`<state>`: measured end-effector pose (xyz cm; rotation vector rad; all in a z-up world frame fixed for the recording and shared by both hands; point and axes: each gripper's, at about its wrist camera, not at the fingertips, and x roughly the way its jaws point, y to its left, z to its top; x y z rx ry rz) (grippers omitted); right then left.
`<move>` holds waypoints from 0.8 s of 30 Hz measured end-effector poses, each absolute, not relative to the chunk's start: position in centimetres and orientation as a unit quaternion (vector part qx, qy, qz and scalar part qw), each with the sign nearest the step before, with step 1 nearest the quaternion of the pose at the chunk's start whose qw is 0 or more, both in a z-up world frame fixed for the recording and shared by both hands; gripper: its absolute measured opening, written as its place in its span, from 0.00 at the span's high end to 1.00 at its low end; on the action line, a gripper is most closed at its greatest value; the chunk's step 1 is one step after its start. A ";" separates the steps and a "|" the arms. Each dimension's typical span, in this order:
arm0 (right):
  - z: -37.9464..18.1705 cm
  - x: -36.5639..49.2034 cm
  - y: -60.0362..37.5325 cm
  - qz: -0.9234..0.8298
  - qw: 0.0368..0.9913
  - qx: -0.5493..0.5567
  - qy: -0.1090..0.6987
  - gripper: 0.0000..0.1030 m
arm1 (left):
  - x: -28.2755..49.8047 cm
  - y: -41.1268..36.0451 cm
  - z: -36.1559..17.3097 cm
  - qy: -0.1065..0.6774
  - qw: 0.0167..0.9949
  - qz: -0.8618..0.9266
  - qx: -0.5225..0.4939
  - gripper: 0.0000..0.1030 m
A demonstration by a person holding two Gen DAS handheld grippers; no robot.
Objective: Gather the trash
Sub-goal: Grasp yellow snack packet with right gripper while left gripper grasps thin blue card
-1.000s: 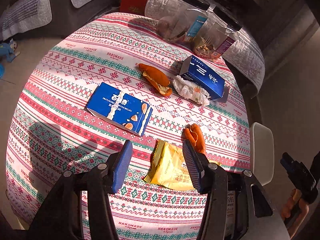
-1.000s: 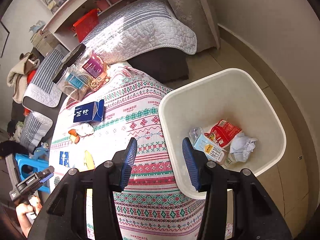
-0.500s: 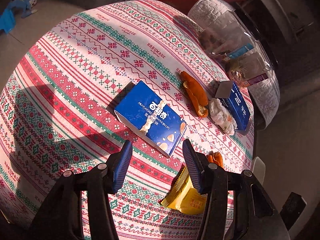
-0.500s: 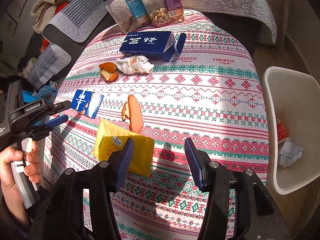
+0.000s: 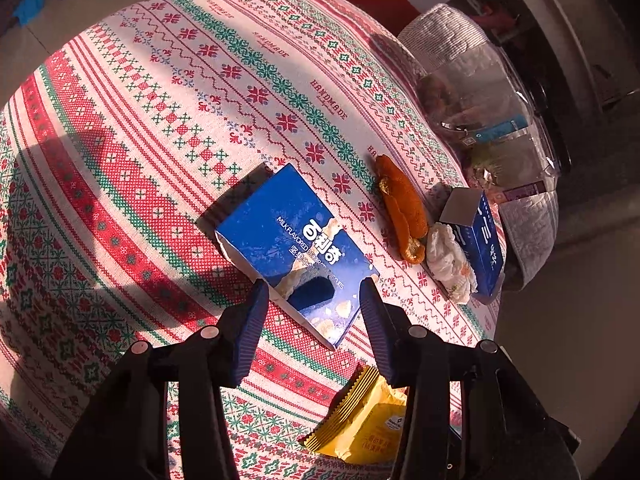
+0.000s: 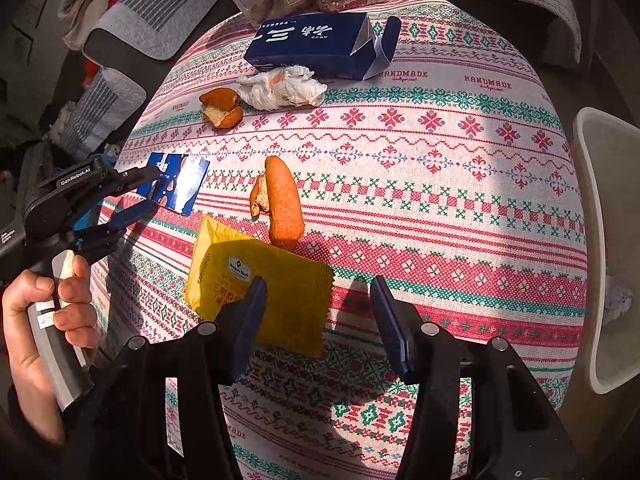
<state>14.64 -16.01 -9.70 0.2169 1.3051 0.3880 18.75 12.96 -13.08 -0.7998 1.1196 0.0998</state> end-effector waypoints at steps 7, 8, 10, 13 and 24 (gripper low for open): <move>-10.5 14.8 -15.4 0.186 0.761 0.108 0.612 0.50 | 19.3 13.2 -13.7 0.512 0.769 0.055 -0.379 0.66; -10.6 14.8 -15.3 0.187 0.759 0.109 0.614 0.50 | 19.2 13.3 -13.8 0.510 0.769 0.057 -0.381 0.68; -10.8 14.7 -15.2 0.187 0.758 0.106 0.616 0.52 | 19.1 13.6 -13.8 0.507 0.768 0.058 -0.387 0.76; -10.9 14.6 -15.1 0.186 0.758 0.104 0.616 0.56 | 19.1 13.7 -13.7 0.502 0.768 0.055 -0.394 0.82; -10.2 14.4 -15.0 0.212 0.757 0.101 0.609 0.94 | 18.7 13.1 -11.3 0.481 0.796 0.037 -0.366 0.94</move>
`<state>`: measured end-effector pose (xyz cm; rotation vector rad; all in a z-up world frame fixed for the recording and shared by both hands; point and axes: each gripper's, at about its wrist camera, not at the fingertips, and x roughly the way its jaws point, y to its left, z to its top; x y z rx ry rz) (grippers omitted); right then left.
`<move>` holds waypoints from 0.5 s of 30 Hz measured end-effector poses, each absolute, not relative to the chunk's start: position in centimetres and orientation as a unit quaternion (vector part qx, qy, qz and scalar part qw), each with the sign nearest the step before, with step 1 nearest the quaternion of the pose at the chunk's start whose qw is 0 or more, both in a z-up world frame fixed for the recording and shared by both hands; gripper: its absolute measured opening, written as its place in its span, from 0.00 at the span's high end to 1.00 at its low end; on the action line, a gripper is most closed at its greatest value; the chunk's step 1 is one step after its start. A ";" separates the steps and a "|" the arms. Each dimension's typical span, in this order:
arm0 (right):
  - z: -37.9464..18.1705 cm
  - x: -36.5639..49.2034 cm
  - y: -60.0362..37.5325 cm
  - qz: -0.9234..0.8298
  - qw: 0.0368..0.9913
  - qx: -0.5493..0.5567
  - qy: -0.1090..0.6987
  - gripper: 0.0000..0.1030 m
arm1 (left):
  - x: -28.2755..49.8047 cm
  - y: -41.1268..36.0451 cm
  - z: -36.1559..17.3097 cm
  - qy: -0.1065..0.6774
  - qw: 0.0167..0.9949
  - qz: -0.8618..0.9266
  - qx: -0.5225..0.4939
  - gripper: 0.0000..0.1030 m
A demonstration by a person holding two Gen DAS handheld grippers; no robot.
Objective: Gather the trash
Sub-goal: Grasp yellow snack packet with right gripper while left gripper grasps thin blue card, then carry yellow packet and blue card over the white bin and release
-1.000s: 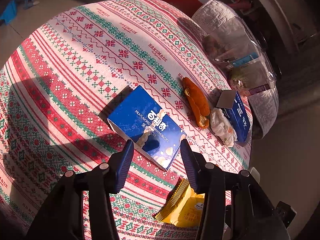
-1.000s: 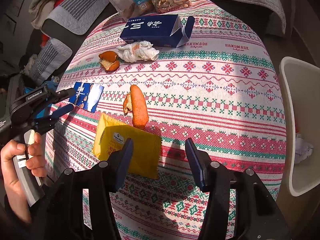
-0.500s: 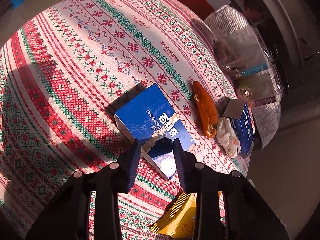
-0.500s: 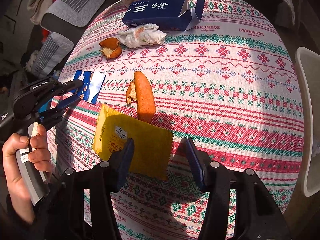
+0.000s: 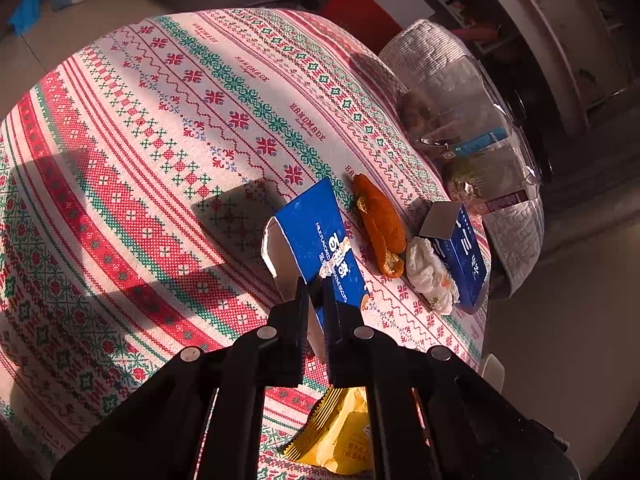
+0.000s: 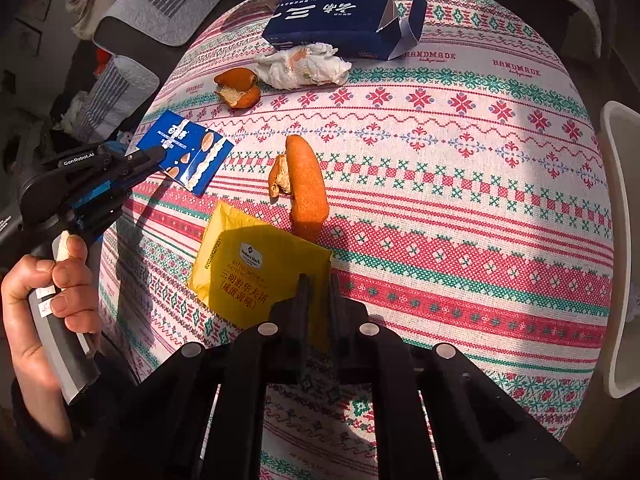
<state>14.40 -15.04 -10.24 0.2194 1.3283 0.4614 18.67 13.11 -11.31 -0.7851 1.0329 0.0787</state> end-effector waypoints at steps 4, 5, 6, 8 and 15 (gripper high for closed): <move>-8.7 13.9 -14.7 0.226 0.770 0.091 0.589 0.97 | 18.2 12.7 -10.5 0.478 0.805 0.033 -0.348 0.96; -8.2 13.7 -14.6 0.230 0.774 0.089 0.584 0.97 | 18.0 12.7 -10.2 0.477 0.808 0.033 -0.343 0.96; -7.8 13.6 -14.6 0.233 0.777 0.087 0.578 0.98 | 17.9 12.6 -9.9 0.475 0.811 0.032 -0.338 0.97; -6.9 13.2 -14.4 0.243 0.784 0.086 0.565 0.98 | 17.6 12.2 -9.3 0.471 0.820 0.033 -0.322 0.98; -4.0 12.6 -13.4 0.268 0.812 0.067 0.513 1.00 | 16.9 10.3 -7.0 0.464 0.852 0.037 -0.241 1.00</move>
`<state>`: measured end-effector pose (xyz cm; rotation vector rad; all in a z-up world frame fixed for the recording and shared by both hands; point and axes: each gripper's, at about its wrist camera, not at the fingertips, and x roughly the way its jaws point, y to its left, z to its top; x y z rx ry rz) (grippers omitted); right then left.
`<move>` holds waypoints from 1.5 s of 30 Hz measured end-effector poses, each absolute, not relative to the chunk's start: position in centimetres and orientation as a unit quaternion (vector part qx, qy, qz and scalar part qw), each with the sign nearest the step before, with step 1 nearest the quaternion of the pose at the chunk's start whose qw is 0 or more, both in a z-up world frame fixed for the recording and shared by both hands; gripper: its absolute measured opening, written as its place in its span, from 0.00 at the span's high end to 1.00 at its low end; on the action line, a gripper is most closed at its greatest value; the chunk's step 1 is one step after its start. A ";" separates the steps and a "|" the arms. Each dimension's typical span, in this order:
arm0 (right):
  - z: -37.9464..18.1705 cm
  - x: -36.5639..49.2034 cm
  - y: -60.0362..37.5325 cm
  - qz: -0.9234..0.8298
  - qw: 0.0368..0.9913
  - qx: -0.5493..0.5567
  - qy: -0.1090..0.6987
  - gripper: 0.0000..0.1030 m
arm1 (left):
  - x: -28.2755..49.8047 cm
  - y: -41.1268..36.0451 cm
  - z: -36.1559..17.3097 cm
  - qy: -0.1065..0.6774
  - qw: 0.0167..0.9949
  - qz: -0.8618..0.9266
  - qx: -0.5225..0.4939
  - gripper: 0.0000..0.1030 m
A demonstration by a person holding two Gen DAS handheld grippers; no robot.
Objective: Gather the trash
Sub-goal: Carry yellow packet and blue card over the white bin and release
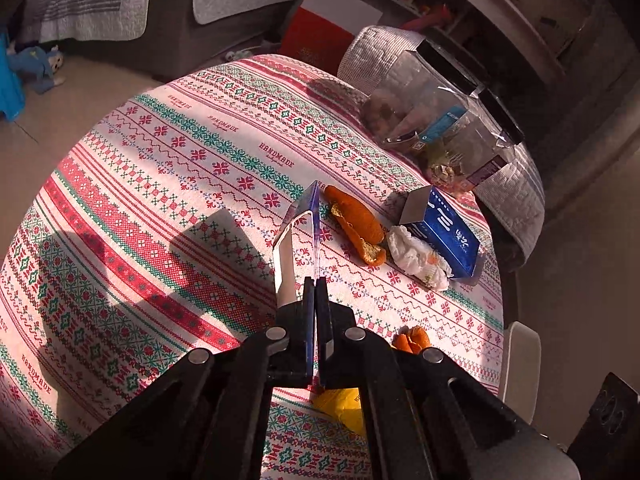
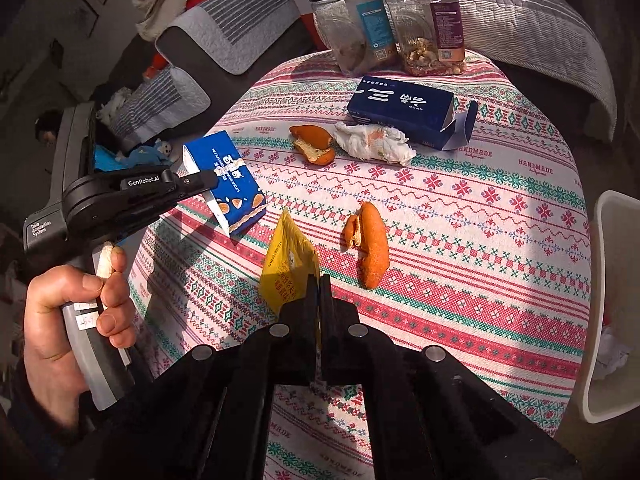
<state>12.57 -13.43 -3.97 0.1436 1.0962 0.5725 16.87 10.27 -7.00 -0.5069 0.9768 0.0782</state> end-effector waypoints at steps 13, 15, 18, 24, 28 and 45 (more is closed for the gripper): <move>-1.7 12.1 -14.6 0.238 0.855 0.040 0.459 1.00 | 15.0 5.9 -3.6 0.431 0.895 0.037 -0.112 0.99; -1.4 12.0 -14.8 0.229 0.861 0.035 0.453 1.00 | 14.7 5.0 -3.1 0.424 0.900 0.033 -0.097 0.99; -0.9 11.9 -15.1 0.222 0.866 0.033 0.447 1.00 | 14.4 3.9 -2.3 0.415 0.906 0.024 -0.079 0.99; -0.3 11.6 -16.2 0.202 0.875 0.031 0.439 1.00 | 13.5 2.2 -1.1 0.401 0.913 -0.003 -0.070 1.00; 0.4 11.5 -17.3 0.184 0.884 0.029 0.429 1.00 | 13.1 1.5 -0.4 0.394 0.914 -0.041 -0.088 0.99; 2.4 11.2 -26.2 0.045 0.918 0.041 0.392 1.00 | 12.8 -8.7 1.0 0.382 0.890 -0.209 -0.135 0.99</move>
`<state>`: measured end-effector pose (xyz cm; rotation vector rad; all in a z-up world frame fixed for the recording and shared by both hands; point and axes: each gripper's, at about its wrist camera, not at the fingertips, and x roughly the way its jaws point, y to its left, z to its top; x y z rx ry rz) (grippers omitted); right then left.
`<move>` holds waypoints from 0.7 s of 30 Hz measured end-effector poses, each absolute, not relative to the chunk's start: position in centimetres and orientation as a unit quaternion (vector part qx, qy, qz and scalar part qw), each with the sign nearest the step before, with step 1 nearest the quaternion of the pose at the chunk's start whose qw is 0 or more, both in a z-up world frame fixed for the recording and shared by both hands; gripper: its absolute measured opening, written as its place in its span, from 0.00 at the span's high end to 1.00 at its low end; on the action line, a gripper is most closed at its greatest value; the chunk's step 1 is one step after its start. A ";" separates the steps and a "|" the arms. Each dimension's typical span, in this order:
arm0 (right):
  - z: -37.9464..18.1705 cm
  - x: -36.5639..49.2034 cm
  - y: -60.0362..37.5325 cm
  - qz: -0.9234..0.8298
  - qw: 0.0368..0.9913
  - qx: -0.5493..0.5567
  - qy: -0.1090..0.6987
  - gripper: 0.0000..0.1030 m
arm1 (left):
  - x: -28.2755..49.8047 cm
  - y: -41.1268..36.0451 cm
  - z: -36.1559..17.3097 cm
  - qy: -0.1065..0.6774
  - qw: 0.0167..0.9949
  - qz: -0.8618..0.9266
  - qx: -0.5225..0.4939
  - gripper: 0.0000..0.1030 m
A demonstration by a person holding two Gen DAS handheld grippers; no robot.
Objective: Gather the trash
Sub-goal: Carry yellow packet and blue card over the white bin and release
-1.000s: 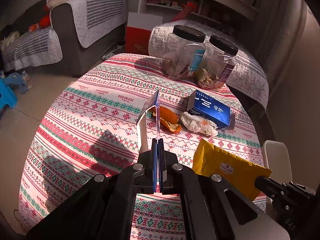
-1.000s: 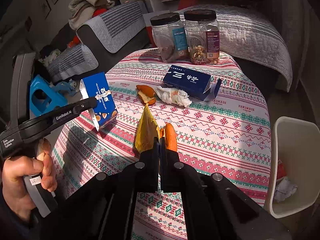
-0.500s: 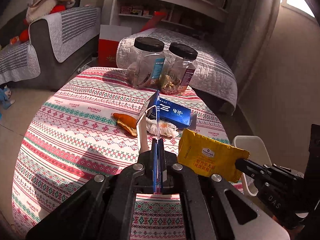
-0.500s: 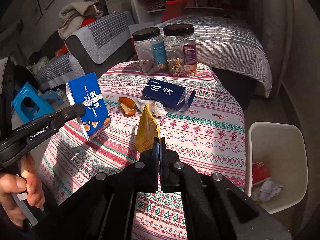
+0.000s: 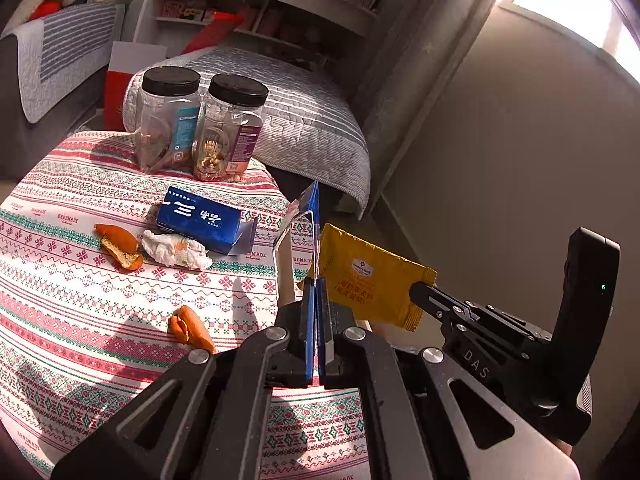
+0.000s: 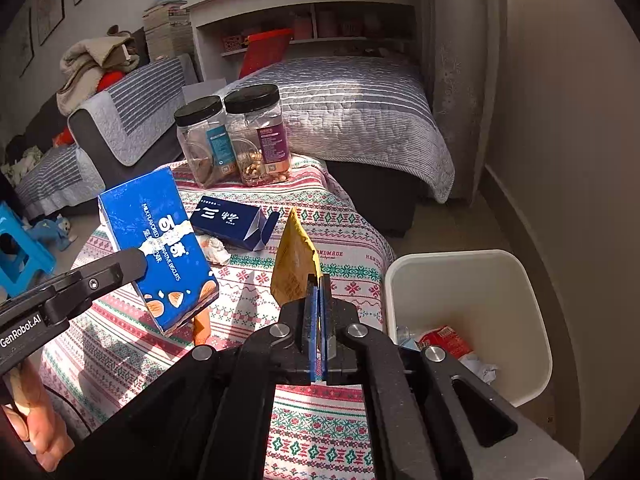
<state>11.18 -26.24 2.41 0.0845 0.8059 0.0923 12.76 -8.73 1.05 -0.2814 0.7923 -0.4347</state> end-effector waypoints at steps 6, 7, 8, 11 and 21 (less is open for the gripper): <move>2.4 10.9 -34.2 -0.008 0.912 0.130 0.390 1.00 | 13.1 -14.7 0.3 0.393 0.869 -0.264 -0.143 0.99; 2.2 10.8 -35.6 -0.021 0.909 0.145 0.391 1.00 | 13.2 -15.7 0.0 0.396 0.866 -0.270 -0.144 0.99; 1.9 10.7 -36.9 -0.036 0.905 0.157 0.394 1.00 | 13.3 -16.8 -0.5 0.400 0.861 -0.279 -0.144 0.99; 0.8 10.3 -40.3 -0.076 0.892 0.193 0.402 1.00 | 13.5 -20.0 -1.9 0.411 0.848 -0.304 -0.140 0.99; -0.9 10.0 -43.2 -0.165 0.870 0.208 0.415 0.52 | 15.3 -25.8 -7.2 0.464 0.807 -0.333 -0.149 0.96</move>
